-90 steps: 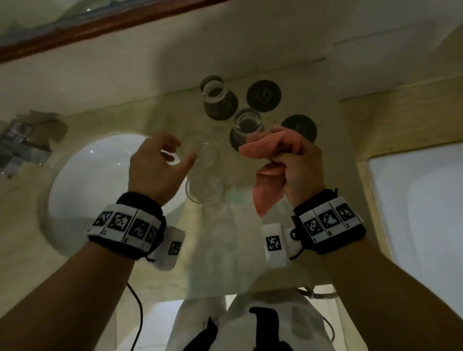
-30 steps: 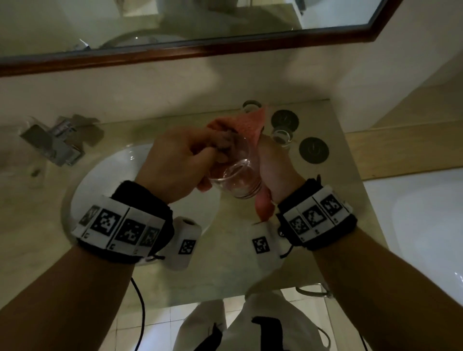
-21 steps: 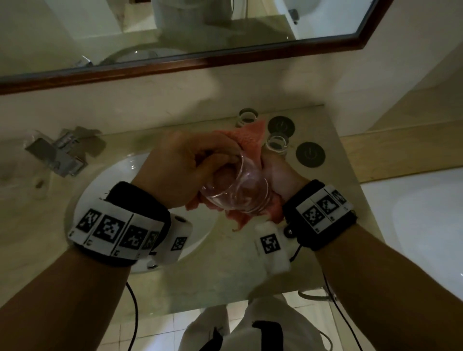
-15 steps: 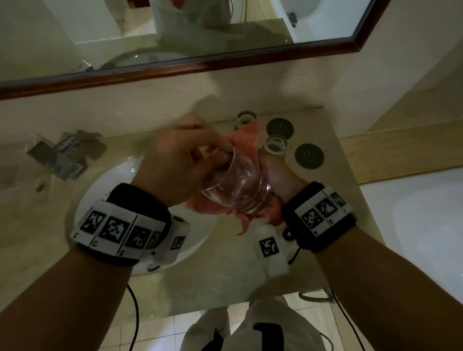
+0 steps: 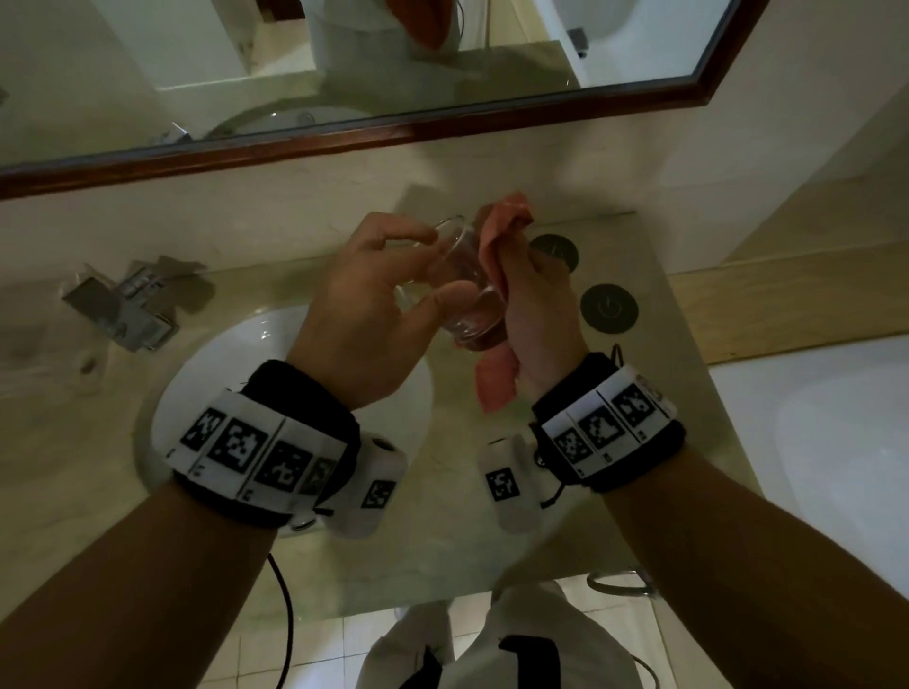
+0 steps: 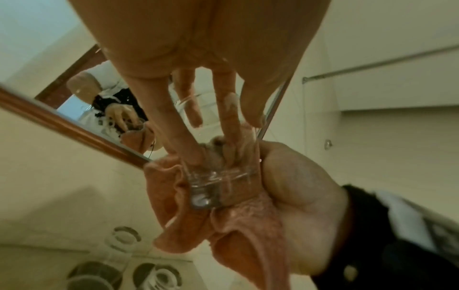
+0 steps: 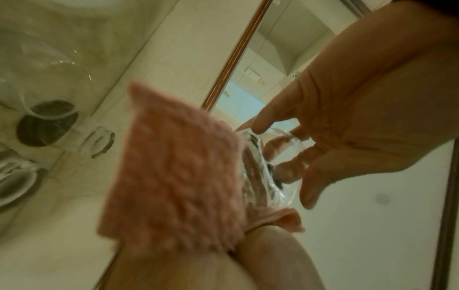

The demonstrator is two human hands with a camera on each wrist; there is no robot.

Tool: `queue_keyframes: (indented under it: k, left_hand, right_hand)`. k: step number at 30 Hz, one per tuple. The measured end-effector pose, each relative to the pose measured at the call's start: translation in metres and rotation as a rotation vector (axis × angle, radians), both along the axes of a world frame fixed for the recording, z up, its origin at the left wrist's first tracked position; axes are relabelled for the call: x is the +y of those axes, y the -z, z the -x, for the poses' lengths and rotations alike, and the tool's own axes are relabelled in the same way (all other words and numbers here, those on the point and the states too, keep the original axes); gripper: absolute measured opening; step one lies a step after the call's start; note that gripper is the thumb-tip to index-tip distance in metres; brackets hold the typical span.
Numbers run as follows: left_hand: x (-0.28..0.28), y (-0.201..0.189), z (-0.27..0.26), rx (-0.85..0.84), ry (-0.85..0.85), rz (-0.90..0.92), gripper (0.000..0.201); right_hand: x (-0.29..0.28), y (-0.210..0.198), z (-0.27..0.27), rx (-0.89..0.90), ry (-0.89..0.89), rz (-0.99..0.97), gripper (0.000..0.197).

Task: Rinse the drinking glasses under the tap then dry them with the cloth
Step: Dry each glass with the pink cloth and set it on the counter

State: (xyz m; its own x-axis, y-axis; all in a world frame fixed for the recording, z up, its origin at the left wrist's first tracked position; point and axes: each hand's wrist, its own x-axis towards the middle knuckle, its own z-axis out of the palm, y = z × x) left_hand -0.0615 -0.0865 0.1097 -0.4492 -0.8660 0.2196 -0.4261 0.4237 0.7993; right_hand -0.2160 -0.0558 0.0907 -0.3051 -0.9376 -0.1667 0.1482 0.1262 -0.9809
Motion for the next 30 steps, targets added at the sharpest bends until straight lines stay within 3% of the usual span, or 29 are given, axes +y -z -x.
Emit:
queue_keyframes:
  k: [6,9,11,14,17,23,25,28,30]
  left_hand:
    - [-0.004,-0.004,-0.002,0.076,0.179,-0.047,0.031]
    - [-0.004,-0.007,0.000,0.112,0.277,-0.056,0.020]
    - [-0.004,-0.009,0.001,0.125,0.276,-0.142,0.012]
    - [0.000,-0.008,0.008,0.067,0.092,-0.091,0.019]
    - [0.004,-0.015,0.018,0.179,-0.177,-0.042,0.027]
    - [0.006,-0.027,0.029,0.255,-0.317,-0.173,0.058]
    - [0.007,-0.026,0.032,0.282,-0.337,-0.199,0.057]
    - [0.006,-0.027,0.031,0.311,-0.316,-0.210,0.059]
    - [0.005,-0.031,0.029,0.368,-0.263,-0.240,0.056]
  right_hand:
    - [0.001,-0.005,0.012,-0.288,-0.251,-0.041,0.040]
    - [0.001,-0.007,0.013,-0.367,-0.302,0.012,0.049]
    - [0.000,-0.009,0.010,-0.317,-0.248,0.045,0.049]
    - [-0.001,-0.014,0.005,-0.150,-0.087,0.054,0.046]
    - [0.000,-0.021,0.003,-0.126,0.051,0.101,0.032]
    - [-0.004,-0.024,-0.007,-0.088,0.077,0.135,0.012]
    - [-0.004,-0.025,-0.009,-0.096,0.048,0.116,0.023]
    - [-0.006,-0.025,-0.013,-0.163,0.005,0.100,0.062]
    - [-0.007,-0.027,-0.011,-0.253,-0.014,0.112,0.065]
